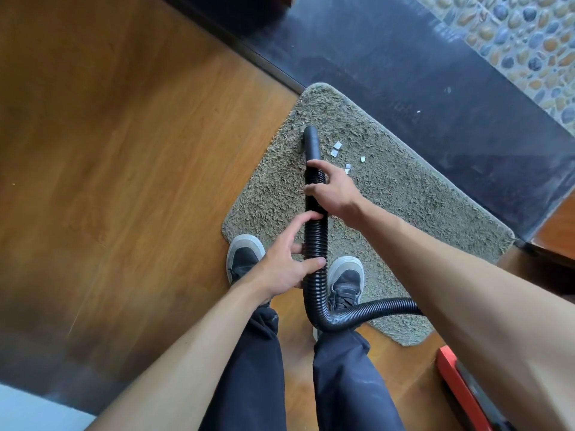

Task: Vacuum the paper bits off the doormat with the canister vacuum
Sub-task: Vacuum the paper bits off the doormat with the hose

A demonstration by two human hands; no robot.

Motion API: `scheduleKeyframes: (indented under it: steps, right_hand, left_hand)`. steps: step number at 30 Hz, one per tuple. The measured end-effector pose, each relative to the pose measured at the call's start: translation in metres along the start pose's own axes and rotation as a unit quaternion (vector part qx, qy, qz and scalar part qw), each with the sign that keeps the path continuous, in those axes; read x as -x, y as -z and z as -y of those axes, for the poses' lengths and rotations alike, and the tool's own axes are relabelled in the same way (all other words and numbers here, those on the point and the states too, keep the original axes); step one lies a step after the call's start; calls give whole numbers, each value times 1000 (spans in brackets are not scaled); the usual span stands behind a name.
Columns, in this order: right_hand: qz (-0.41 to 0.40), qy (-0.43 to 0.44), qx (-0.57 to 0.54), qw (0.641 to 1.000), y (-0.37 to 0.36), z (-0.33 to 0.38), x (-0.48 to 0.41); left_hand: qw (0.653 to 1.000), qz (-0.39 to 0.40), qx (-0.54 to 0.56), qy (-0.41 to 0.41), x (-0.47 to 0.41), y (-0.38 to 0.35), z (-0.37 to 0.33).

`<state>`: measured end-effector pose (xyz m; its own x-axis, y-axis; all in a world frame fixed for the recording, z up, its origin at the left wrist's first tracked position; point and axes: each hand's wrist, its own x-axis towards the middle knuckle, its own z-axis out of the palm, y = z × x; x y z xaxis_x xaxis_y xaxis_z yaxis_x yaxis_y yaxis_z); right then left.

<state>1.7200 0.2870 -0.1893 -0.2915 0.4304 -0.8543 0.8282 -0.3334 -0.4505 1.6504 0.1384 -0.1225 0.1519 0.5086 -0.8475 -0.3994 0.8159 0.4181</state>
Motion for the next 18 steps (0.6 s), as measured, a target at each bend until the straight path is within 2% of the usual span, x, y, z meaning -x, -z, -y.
scheduleKeyframes:
  steps: [12, 18]
  right_hand:
    - [14, 18, 37, 999, -19, 10, 3]
    - [-24, 18, 28, 999, -11, 9, 3]
  left_hand:
    - [1000, -8, 23, 5, 9, 12, 8]
    - [1000, 0, 11, -1, 2, 11, 2]
